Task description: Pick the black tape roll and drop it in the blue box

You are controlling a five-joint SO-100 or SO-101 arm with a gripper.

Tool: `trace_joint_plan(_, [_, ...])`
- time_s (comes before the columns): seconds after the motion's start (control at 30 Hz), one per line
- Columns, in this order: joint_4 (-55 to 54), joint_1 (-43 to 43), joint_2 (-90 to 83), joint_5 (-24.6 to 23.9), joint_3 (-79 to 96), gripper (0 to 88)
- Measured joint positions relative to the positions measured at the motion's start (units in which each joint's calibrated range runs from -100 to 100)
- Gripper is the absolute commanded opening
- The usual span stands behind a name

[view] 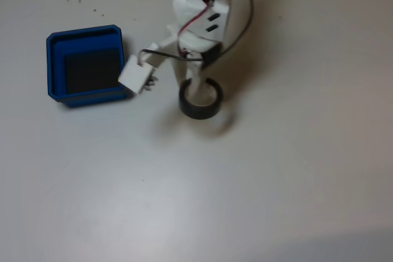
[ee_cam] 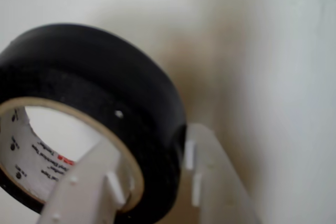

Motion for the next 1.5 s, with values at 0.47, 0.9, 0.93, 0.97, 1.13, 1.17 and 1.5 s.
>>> trace_joint_plan(0.47, [-8.05, 22.37, 0.00, 7.93, 0.00, 1.4])
trace_joint_plan(0.9, [-9.52, 32.36, 0.00, 8.85, 0.00, 1.4])
trace_joint_plan(0.93, [-9.52, 32.56, 0.00, 8.85, 0.00, 1.4])
trace_joint_plan(0.97, [-9.52, 32.76, 0.00, 8.85, 0.00, 1.4])
trace_joint_plan(1.13, [-9.52, 32.95, 0.00, 8.85, 0.00, 1.4])
trace_joint_plan(1.17, [-9.52, 32.95, 0.00, 8.85, 0.00, 1.4])
trace_joint_plan(1.5, [-9.52, 33.45, 0.00, 8.85, 0.00, 1.4])
